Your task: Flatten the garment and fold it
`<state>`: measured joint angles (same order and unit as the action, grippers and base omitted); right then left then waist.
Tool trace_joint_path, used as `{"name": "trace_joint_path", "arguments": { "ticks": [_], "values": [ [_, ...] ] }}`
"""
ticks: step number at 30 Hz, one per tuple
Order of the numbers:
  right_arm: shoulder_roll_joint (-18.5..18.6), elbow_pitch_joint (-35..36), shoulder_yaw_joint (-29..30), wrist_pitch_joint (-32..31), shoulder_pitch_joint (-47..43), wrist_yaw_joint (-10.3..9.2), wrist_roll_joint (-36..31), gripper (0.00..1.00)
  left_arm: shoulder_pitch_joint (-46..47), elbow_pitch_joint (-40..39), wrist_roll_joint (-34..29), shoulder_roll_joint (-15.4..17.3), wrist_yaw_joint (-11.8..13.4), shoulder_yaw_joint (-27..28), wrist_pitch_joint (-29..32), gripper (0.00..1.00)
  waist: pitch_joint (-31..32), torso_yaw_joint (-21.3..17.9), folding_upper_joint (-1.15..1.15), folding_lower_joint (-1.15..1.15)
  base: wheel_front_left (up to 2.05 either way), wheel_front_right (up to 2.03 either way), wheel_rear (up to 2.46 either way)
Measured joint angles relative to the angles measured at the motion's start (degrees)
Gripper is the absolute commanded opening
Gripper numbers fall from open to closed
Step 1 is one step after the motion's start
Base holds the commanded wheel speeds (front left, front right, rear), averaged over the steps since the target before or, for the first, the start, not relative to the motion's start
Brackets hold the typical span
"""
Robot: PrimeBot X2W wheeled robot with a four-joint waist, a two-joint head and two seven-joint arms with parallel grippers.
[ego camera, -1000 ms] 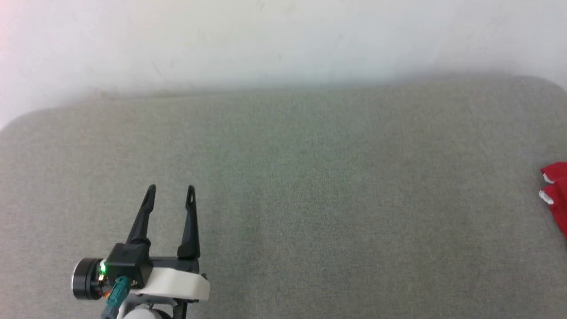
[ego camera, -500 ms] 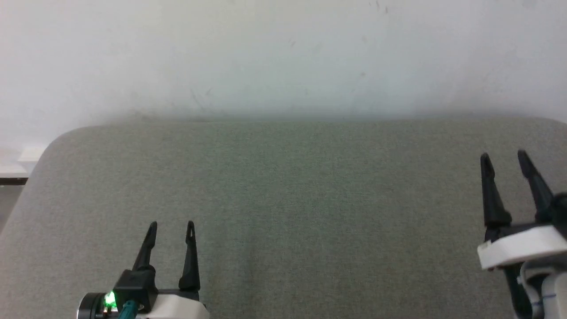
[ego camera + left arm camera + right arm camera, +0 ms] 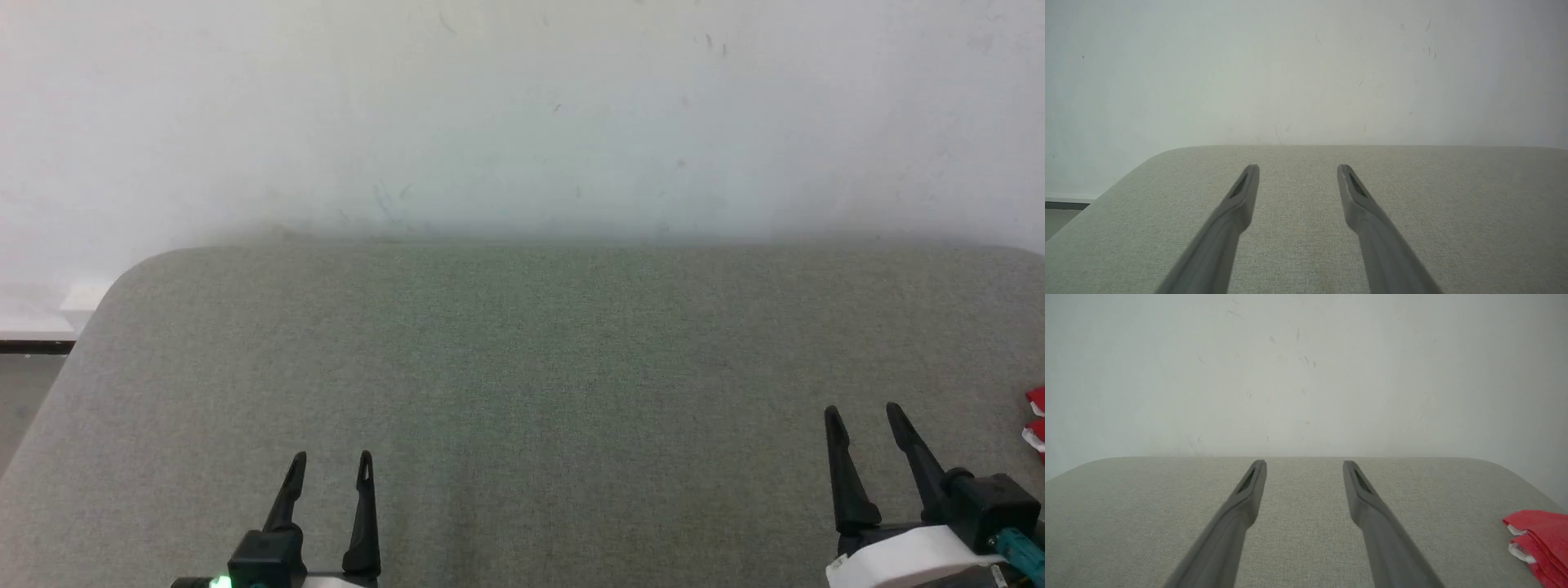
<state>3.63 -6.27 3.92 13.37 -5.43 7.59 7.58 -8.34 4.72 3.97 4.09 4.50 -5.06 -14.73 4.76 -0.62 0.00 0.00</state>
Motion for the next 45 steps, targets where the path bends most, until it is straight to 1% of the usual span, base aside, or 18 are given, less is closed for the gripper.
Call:
{"name": "trace_joint_path", "arguments": {
  "ticks": [9, 10, 31, 34, 45],
  "values": [
    [-0.2, -0.6, -0.1, 0.4, -0.1, 0.00, -0.6, 1.00, 0.0, 0.0, 0.6, 0.0, -0.5, 0.0, 0.0, 1.00, 0.1, -0.2, 0.00, 0.00, 0.00, 0.00, 0.00],
    [-0.3, -0.6, -0.2, 0.3, -0.1, 0.01, -0.6, 0.00, 0.0, 0.0, 0.6, 0.0, -0.5, -0.1, 0.1, 0.00, 0.1, -0.2, 0.00, 0.00, 0.00, 0.00, 0.00],
    [-0.2, 0.0, -0.5, -1.3, 0.0, 0.01, -1.1, 0.00, 0.3, -0.4, 0.4, -0.1, -0.5, 0.3, 2.0, 0.00, -0.5, -0.1, 0.00, 0.01, 0.00, 0.00, 0.00],
    [-0.2, 0.1, -0.6, -1.8, 0.2, 0.01, -1.2, 0.00, 0.3, -0.4, 0.4, -0.1, -0.9, 0.4, 2.2, 0.00, -0.7, -0.1, 0.00, 0.01, 0.00, 0.00, 0.00],
    [-0.2, 0.7, -0.9, -2.8, 0.5, 0.01, -1.9, 0.00, 1.3, -0.8, -0.1, -0.2, -1.0, 0.9, 3.6, 0.00, -1.1, 0.0, 0.00, 0.01, 0.00, 0.00, 0.00]
  ]
}}
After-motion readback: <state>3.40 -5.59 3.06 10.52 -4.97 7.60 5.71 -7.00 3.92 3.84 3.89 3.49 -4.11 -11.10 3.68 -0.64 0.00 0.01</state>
